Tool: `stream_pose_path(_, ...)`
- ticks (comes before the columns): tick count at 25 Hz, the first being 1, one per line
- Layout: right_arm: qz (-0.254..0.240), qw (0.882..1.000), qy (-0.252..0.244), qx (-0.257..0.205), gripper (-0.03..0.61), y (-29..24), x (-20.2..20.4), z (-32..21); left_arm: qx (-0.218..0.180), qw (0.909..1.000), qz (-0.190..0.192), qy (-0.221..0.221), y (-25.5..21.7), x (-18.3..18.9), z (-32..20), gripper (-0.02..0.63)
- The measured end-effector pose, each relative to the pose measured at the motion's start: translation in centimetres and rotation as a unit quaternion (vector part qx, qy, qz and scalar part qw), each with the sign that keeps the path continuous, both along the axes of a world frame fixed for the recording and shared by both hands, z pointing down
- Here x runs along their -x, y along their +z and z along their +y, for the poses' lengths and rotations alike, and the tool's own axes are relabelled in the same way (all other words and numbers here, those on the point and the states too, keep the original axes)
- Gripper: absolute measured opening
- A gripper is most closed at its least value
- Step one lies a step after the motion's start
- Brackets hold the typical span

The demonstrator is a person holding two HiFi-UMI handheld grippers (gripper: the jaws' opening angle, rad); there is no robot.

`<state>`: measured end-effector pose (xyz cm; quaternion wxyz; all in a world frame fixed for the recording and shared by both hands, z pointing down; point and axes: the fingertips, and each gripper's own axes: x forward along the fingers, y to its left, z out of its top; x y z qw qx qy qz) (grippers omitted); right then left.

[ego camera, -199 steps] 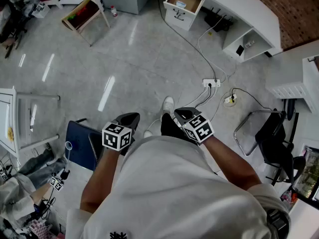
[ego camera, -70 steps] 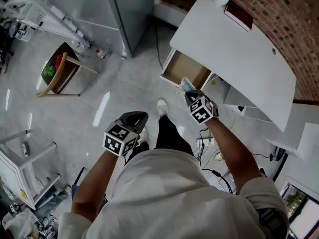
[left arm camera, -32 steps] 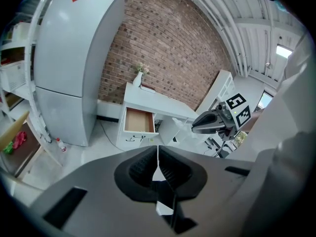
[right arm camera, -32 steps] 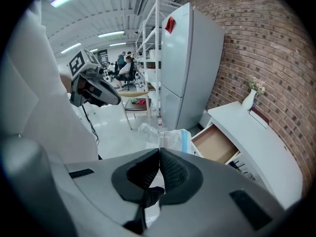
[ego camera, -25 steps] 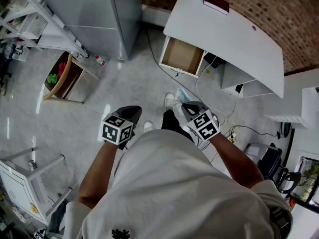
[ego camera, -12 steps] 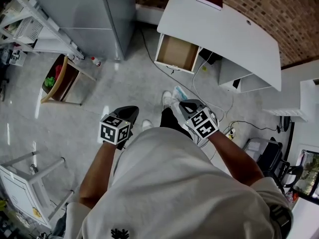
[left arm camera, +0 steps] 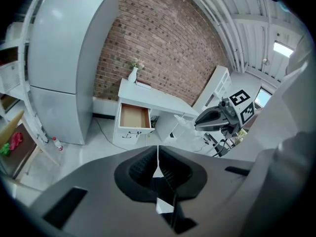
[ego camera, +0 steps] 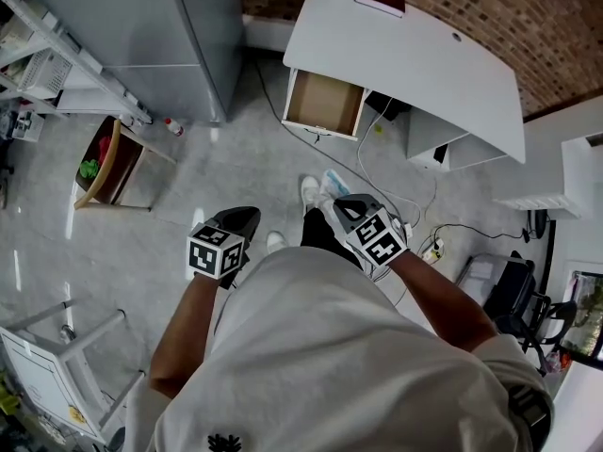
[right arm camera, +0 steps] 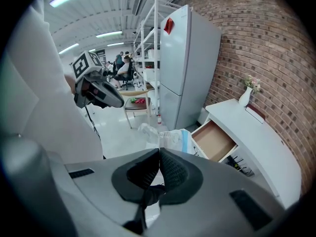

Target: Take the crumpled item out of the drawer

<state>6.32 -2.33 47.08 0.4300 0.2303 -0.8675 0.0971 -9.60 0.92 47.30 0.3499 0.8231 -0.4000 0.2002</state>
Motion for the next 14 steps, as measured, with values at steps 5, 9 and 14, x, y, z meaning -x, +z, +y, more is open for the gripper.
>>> stream_pose_path(5, 0.000, 1.000, 0.001, 0.000, 0.029, 0.0, 0.2, -0.7, 0.002, 1.0000, -0.003, -0.001, 0.0, 0.6, -0.2, 0.025)
stream_pose_path(9, 0.002, 1.000, -0.005, 0.000, 0.029, 0.2, 0.1, -1.3, 0.005, 0.9998, -0.002, -0.019, 0.1, 1.4, -0.9, 0.025)
stream_pose_path(14, 0.003, 1.000, -0.008, 0.000, 0.029, 0.3, 0.0, -3.1, 0.004, 0.9997, -0.006, -0.024, 0.2, 1.9, -2.2, 0.025)
